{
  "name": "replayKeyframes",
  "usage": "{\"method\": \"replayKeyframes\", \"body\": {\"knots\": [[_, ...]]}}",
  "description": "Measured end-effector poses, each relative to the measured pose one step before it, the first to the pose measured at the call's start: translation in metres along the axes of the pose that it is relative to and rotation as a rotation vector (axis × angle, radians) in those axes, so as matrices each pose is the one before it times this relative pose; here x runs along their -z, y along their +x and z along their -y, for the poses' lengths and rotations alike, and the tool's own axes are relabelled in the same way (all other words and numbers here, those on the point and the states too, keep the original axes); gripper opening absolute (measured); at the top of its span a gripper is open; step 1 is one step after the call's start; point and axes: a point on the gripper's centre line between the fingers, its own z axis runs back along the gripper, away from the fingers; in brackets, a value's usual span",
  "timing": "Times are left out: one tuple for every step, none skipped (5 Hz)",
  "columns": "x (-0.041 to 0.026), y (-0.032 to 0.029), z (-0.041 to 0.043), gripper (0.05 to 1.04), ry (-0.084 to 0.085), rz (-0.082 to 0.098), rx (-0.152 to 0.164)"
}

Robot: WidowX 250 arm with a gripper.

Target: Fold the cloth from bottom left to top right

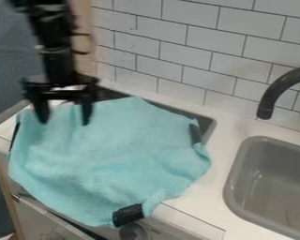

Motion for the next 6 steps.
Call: {"method": "replayKeyframes", "body": {"knots": [[0.00202,0.00334,-0.02615,0.999,-0.0180,0.0431,-0.0182],[0.00150,0.00152,-0.01732,0.999,0.0308,0.0154,-0.0027],[0.00353,-0.00680,-0.01634,0.999,-0.0067,-0.0104,-0.0326],[0.00230,0.00147,-0.00644,0.999,0.0075,0.0106,0.0063],[0.02205,-0.00363,-0.00194,0.999,-0.0037,-0.0682,-0.0087],[0.00744,0.00959,-0.00171,0.999,-0.0021,-0.0011,-0.0087]]}}
